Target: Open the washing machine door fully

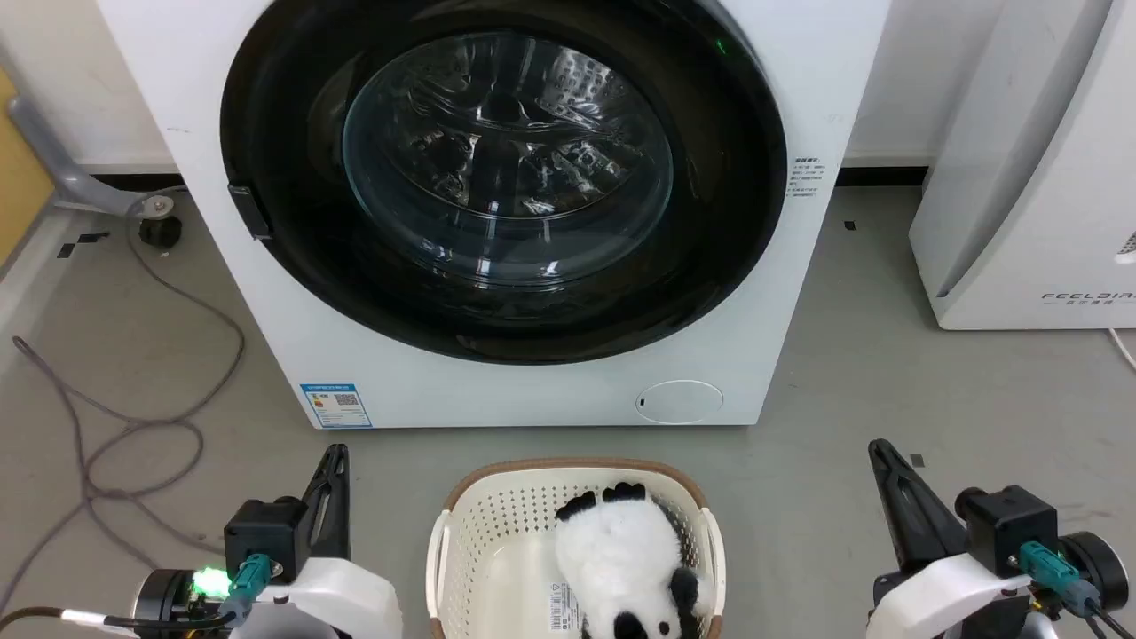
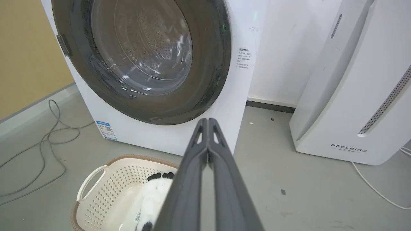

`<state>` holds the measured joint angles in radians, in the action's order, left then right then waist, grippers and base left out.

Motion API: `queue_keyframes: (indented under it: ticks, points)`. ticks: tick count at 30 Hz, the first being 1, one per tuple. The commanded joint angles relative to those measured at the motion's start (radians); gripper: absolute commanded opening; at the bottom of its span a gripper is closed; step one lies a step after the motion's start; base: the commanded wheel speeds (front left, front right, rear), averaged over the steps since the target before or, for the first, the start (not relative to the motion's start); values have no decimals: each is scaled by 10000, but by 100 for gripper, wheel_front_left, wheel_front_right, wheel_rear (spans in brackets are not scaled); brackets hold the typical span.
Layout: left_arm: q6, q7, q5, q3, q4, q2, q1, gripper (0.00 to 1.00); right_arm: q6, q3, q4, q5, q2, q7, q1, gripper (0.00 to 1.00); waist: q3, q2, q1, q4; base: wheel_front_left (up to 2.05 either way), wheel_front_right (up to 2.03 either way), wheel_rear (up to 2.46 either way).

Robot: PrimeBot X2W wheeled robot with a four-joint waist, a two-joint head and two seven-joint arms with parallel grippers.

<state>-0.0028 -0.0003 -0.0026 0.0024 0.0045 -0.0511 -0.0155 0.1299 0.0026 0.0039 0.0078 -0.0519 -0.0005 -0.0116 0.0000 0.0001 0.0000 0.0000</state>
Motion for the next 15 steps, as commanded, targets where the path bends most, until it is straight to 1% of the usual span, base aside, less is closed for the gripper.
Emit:
queue_keyframes:
  ticks: [1, 15]
  points:
    - [28, 3, 26, -24, -45, 9, 155, 0, 8, -26, -39, -78, 17, 5, 116, 0, 0, -1, 0, 0, 0, 0, 0]
    - [28, 3, 26, -24, -45, 9, 155, 0, 8, -26, -39, -78, 17, 5, 116, 0, 0, -1, 0, 0, 0, 0, 0]
